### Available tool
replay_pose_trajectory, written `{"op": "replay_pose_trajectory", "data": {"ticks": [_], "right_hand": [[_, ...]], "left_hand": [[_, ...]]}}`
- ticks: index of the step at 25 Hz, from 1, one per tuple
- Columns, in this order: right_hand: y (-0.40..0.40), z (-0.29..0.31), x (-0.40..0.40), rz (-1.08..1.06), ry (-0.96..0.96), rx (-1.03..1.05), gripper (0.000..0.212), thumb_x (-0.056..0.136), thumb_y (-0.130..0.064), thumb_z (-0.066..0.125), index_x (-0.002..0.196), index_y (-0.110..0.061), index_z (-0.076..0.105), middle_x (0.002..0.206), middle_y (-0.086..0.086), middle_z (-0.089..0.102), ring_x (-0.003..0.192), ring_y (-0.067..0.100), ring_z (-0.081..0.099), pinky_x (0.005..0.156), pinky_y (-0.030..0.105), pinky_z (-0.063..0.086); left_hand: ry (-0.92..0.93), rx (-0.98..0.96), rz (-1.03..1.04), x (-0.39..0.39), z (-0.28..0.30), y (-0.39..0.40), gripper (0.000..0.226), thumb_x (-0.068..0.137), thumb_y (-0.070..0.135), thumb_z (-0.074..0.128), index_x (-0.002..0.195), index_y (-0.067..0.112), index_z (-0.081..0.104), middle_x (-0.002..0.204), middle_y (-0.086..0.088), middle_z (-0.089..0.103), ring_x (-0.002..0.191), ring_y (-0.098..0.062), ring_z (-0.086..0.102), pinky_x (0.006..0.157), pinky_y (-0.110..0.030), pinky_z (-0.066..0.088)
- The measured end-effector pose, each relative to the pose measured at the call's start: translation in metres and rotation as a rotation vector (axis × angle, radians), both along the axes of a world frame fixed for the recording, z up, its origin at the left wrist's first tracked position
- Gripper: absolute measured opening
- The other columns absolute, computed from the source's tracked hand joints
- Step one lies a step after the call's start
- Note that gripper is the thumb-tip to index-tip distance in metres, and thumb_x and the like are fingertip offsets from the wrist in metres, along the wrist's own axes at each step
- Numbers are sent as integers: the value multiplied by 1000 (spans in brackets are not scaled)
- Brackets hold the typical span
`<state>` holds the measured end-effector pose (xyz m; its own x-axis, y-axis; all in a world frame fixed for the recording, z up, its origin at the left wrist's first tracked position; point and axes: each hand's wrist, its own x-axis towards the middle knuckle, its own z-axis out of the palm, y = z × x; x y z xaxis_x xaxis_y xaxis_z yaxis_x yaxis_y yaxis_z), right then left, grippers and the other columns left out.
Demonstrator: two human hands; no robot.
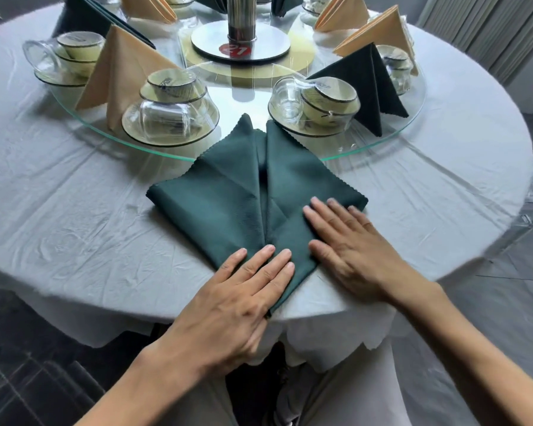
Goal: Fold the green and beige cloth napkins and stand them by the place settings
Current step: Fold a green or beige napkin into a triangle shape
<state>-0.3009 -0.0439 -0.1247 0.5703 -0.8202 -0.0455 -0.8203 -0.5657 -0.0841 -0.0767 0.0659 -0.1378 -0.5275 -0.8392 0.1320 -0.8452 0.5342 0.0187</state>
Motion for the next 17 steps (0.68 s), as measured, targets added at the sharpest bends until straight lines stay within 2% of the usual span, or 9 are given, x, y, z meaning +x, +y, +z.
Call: {"op": "replay_pose_trajectory", "data": {"ticks": [1,3,5,7,9,11,15,17], "right_hand": [[-16,3,-8,-47,23,44,83,79,-73,-15,153,-36,-5,161,-15,-10,149,8,-9,118,29,-9],[-32,8,-14,-132,29,52,82,79,-67,-10,154,-36,-1,163,-12,-5,150,10,-7,119,31,-8],[-26,9,-4,-173,-7,-64,81,83,-61,-5,156,-30,12,164,-6,7,151,15,1,120,33,-6],[-8,14,20,-164,-86,-91,80,84,-58,-1,155,-26,21,163,-4,14,150,16,9,119,33,-3],[5,18,44,-111,-147,-4,84,81,-60,-4,155,-28,18,163,-7,10,150,11,6,120,31,-3],[9,18,61,-58,-144,84,88,76,-63,-9,155,-31,11,163,-11,3,150,8,0,120,30,-4],[5,10,70,41,-102,85,87,77,-62,-10,156,-30,7,163,-13,2,150,9,-4,120,30,-7],[4,10,69,45,-202,79,78,84,-61,0,156,-29,9,163,-11,6,150,9,0,121,31,-2]], "left_hand": [[-8,15,4,1,1,0,70,79,28,42,147,11,45,158,-3,36,146,-23,33,111,-44,26],[25,36,-21,4,2,1,67,86,35,42,150,14,40,160,-3,32,148,-21,28,114,-43,22],[206,116,-57,9,7,-1,68,93,47,41,154,17,32,163,-1,22,151,-15,17,120,-37,12],[377,196,59,17,15,-8,69,96,57,34,156,24,25,165,3,15,152,-11,8,122,-32,0],[288,127,255,30,16,-20,73,93,71,9,155,33,11,165,5,9,152,-13,4,121,-32,-5],[156,141,297,40,10,-31,79,84,77,-10,152,38,-6,165,7,0,152,-12,-2,120,-31,-8],[101,162,232,47,6,-36,78,89,77,0,156,37,-4,165,9,1,152,-9,-5,122,-36,-2],[69,145,231,46,7,-35,80,88,78,3,157,36,2,165,8,3,152,-11,-3,121,-40,1]]}}
